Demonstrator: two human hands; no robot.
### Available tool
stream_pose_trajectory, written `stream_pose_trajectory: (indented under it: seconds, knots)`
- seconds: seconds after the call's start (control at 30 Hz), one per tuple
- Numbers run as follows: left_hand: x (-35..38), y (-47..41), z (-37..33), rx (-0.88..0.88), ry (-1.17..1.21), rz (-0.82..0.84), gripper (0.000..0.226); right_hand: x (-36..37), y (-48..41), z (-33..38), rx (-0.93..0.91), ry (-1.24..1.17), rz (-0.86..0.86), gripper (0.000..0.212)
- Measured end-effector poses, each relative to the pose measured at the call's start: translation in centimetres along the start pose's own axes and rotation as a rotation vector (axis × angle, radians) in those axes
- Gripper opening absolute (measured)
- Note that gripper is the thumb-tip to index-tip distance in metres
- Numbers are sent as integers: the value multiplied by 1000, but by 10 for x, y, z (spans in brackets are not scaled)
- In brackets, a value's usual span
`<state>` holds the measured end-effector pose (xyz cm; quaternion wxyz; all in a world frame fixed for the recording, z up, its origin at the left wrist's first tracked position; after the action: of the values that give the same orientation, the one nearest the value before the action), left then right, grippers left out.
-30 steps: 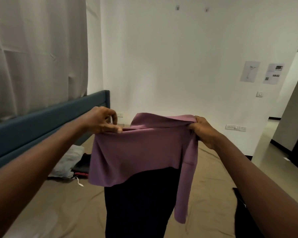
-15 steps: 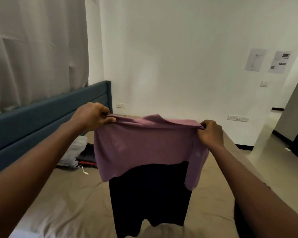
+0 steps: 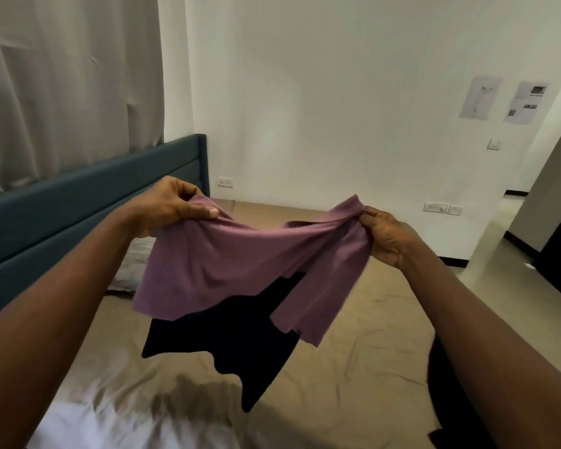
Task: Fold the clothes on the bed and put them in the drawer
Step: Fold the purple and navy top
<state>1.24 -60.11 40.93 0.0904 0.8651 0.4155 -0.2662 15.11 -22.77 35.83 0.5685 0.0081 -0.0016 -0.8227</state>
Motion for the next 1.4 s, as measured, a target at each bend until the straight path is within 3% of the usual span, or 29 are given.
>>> stream_pose_trajectory:
  seconds: [0.1,0.23,0.33,0.43,0.5,0.6,0.67,0.77,0.83,0.93,1.0,1.07,1.17,1.3,1.4]
  knots:
    - [-27,9,3,62,103,-253,28,-3,7,7,-202,457,-95,20]
    - [-52,21,17,98,70,-546,30,4,19,7,-254,943,74,22]
    - [-52,29,21,95,4,-511,33,7,19,13,-296,1150,-2,13]
    - [-38,33,18,-32,-147,-163,31,-6,17,16,-311,1025,-245,10]
    - [-28,36,18,-84,-277,-25,35,-9,17,12,-271,821,-325,13]
    - [-24,38,19,-33,-413,-173,26,-6,26,6,-315,460,-373,19]
    - [-27,42,21,2,-466,-314,28,-5,26,-5,-284,483,-354,18]
    - [-25,47,34,-38,-476,-434,45,-10,24,-39,-88,582,-353,15]
    - [-16,48,54,-94,-328,-525,52,-6,28,-51,-76,318,-462,23]
    - [18,53,83,-166,353,-670,39,30,53,-64,-76,-259,-538,29]
    - [48,57,94,-239,747,-747,31,52,71,-76,-82,-401,-624,31]
    - [68,66,106,-304,900,-882,28,62,93,-81,-157,-255,-768,35]
    - [64,93,117,-295,608,-1133,37,63,128,-77,-317,-4,-879,25]
    - [37,118,78,22,242,-1329,46,49,148,-52,-559,284,-984,24]
    - [14,99,53,209,138,-1424,43,40,126,-31,-727,364,-1065,23]
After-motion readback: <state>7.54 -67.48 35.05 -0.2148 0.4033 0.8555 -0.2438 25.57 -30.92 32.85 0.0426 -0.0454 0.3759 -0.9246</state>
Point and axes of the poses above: each hand's wrist, its own y-axis away from the middle knuckle, its own x-axis out of the palm, z = x × y, the point moved 5 cm from there along -y, towards the middle knuckle, and after that the axes turned 7 degrees about z, right-handed, at the moved point
